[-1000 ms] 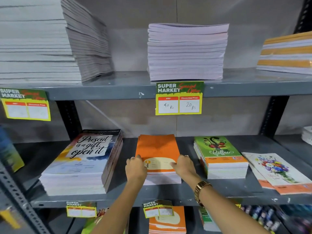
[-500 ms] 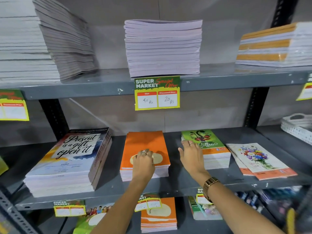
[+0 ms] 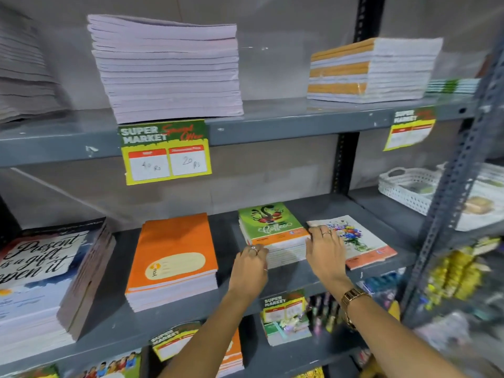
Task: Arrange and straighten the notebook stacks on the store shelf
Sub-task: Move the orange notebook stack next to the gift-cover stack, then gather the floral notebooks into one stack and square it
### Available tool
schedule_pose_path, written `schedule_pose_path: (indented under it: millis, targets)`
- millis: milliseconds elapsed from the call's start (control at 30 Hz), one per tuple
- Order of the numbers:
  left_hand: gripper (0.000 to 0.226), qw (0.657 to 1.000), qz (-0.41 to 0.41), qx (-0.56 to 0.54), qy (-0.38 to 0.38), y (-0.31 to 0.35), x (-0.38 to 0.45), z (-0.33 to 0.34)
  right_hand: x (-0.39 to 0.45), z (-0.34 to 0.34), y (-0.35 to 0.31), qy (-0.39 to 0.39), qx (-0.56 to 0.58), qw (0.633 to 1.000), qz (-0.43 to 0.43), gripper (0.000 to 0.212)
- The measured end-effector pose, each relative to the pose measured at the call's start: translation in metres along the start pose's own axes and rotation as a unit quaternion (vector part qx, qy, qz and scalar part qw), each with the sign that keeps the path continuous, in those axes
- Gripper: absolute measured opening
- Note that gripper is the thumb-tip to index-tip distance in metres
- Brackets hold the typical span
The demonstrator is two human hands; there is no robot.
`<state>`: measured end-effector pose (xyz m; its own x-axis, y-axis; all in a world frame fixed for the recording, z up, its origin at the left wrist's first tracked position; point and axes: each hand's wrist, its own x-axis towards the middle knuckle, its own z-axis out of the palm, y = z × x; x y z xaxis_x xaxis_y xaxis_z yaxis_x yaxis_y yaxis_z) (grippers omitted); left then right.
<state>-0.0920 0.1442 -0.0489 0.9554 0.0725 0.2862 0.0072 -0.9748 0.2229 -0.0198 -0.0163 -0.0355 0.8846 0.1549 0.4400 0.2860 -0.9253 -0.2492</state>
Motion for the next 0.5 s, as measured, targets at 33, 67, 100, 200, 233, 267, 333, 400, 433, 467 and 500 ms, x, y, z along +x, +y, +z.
schedule_pose_path:
  millis: [33,67,100,200,233,267,333,400,433,467,500]
  targets:
    - [0.039,1.0,0.01,-0.004,-0.002,0.008,0.003,0.004,0.0,0.0,0.011,-0.005,-0.005,1.0,0.01,0.031]
    - [0.039,1.0,0.018,-0.008,-0.004,0.015,0.005,0.008,0.0,0.0,0.021,-0.012,-0.015,1.0,0.02,0.032]
    - [0.039,1.0,0.025,-0.014,-0.006,0.021,0.007,0.012,0.0,0.0,0.03,-0.02,-0.028,0.999,0.031,0.033]
    - [0.037,0.998,0.05,-0.023,-0.026,0.039,0.013,0.027,0.0,0.003,0.06,-0.046,-0.048,0.996,0.054,0.037]
    - [0.037,0.997,0.057,-0.024,-0.035,0.043,0.015,0.032,-0.001,0.004,0.069,-0.058,-0.048,0.995,0.059,0.038]
    - [0.036,0.997,0.062,-0.024,-0.043,0.047,0.016,0.036,-0.002,0.006,0.077,-0.071,-0.048,0.994,0.064,0.04]
    - [0.036,0.995,0.072,-0.029,-0.063,0.054,0.019,0.047,-0.006,0.012,0.095,-0.1,-0.041,0.991,0.08,0.049]
    - [0.037,0.993,0.078,-0.038,-0.085,0.06,0.022,0.055,-0.011,0.017,0.111,-0.138,-0.03,0.986,0.091,0.064]
    - [0.038,0.991,0.079,-0.045,-0.095,0.063,0.023,0.058,-0.013,0.019,0.117,-0.157,-0.023,0.983,0.092,0.07]
    - [0.039,0.99,0.08,-0.05,-0.104,0.065,0.024,0.062,-0.015,0.022,0.124,-0.174,-0.017,0.98,0.092,0.074]
    - [0.039,0.989,0.081,-0.053,-0.113,0.067,0.025,0.064,-0.016,0.023,0.129,-0.186,-0.011,0.978,0.091,0.076]
